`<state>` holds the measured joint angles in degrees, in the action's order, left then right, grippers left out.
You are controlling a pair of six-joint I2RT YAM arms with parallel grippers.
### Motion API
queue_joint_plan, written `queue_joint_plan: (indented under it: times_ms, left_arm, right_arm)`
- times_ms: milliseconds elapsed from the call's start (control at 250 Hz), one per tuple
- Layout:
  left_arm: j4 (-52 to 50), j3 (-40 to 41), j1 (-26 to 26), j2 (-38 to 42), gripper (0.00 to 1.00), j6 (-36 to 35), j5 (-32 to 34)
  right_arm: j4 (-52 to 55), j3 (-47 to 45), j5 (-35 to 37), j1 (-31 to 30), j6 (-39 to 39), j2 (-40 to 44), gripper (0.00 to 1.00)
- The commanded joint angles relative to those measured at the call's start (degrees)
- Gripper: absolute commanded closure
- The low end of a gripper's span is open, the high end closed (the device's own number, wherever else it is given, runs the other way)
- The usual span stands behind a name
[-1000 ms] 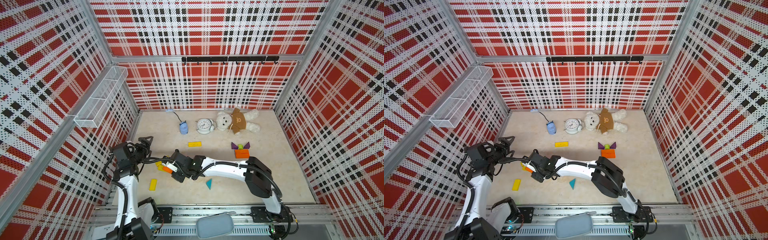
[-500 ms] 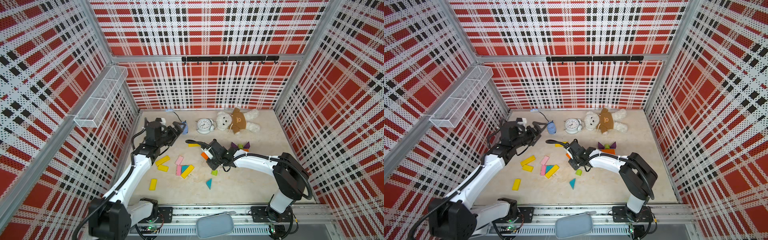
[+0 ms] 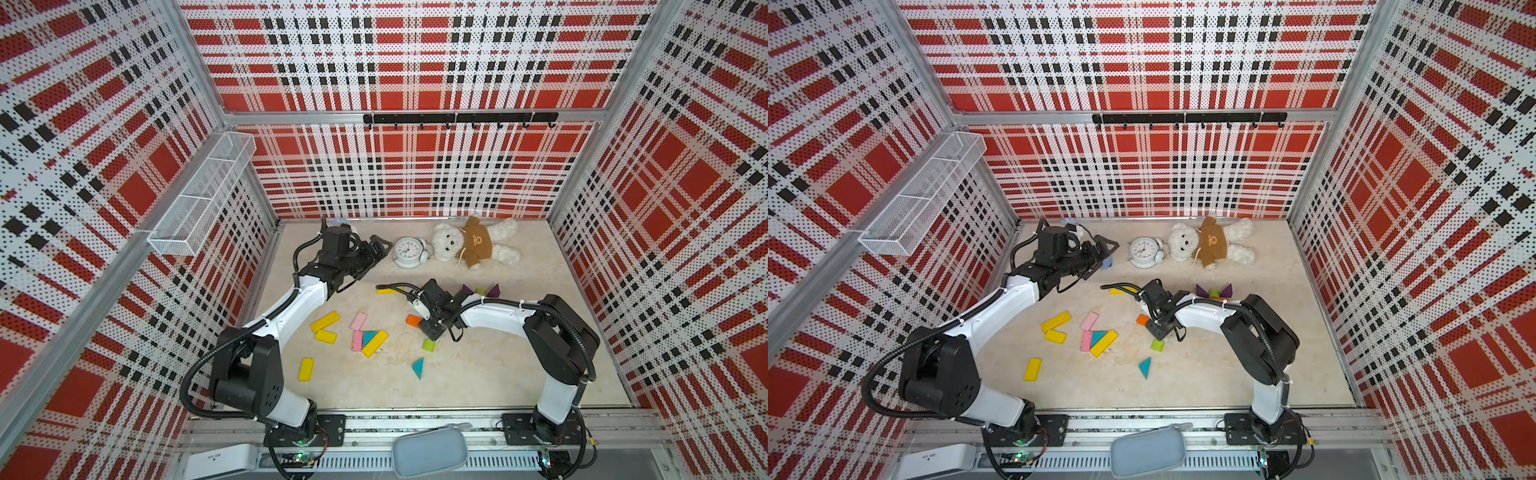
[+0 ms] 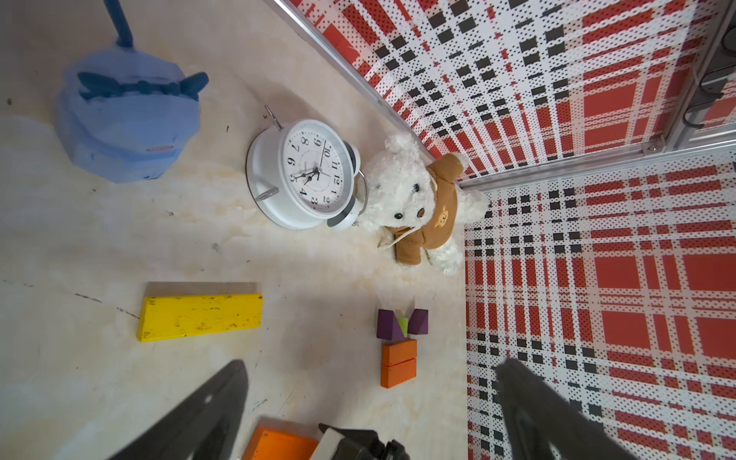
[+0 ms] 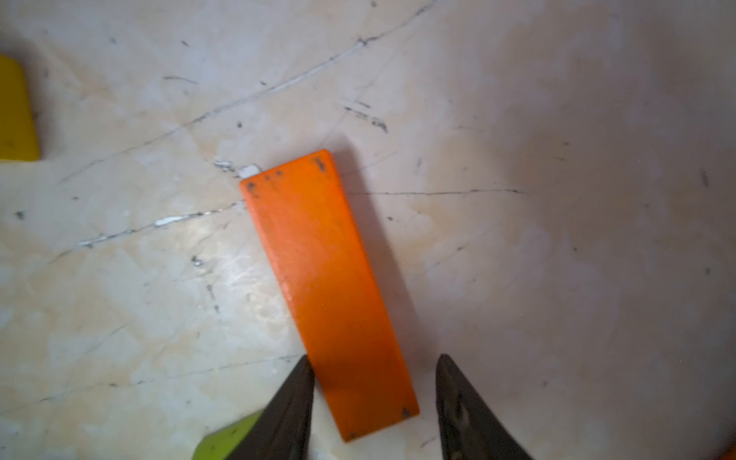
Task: Assemble a carrot with building blocks
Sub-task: Place the building block at the center of the board.
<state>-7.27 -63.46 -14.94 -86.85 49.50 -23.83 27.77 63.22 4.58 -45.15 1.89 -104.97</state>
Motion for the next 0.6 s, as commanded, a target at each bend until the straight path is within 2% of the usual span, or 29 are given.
queue_joint_plan:
  times_ms: [0, 216, 352, 448, 592]
  left_arm:
    - [4.28, 2.16, 2.23, 0.13, 0.01, 1.21, -4.3]
    - [5.61, 3.78, 1.98, 1.33, 0.01, 1.48, -5.05]
    - [5.62, 3.9, 1.77, 1.37, 0.01, 1.39, -5.17]
    - [5.59, 3.96, 1.79, 1.6, 0.01, 1.39, -5.3]
    - [5.63, 3.79, 2.01, 1.52, 0.0, 1.39, -5.77]
  right_arm:
    - [1.15, 0.66, 3.36, 1.14, 0.16, -0.72, 0.44]
    - [2.43, 3.14, 4.93, 2.78, -2.02, -1.83, 0.44]
    - [5.23, 5.02, 0.27, 2.74, -2.23, -0.76, 0.43]
    - [7.06, 4.8, -3.79, 2.52, -3.14, 2.5, 0.35]
    - [10.96, 6.79, -7.94, 2.39, -1.57, 4.04, 0.16]
